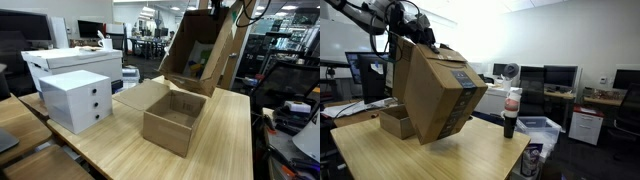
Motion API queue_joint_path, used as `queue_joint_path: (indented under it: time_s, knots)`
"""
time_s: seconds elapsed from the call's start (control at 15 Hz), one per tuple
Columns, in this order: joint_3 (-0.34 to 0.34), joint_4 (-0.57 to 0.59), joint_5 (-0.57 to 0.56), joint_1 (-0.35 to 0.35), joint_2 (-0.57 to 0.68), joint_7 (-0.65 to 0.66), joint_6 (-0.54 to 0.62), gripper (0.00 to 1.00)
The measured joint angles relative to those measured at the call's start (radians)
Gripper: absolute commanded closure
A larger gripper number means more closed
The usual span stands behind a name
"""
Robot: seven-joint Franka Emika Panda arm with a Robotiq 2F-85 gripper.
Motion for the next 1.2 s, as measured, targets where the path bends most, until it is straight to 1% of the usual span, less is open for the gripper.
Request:
queue_joint_path:
  time_s: [0.2,0.87,1.2]
  knots:
    - [0.007,-0.008,-0.031,0.01,0.0,0.001,-0.011,0.94]
    - [0.035,-0.038,-0.072,0.039,0.001,0.006,-0.056,0.94]
    - [0.054,-0.052,-0.114,0.056,0.011,0.023,-0.093,0.94]
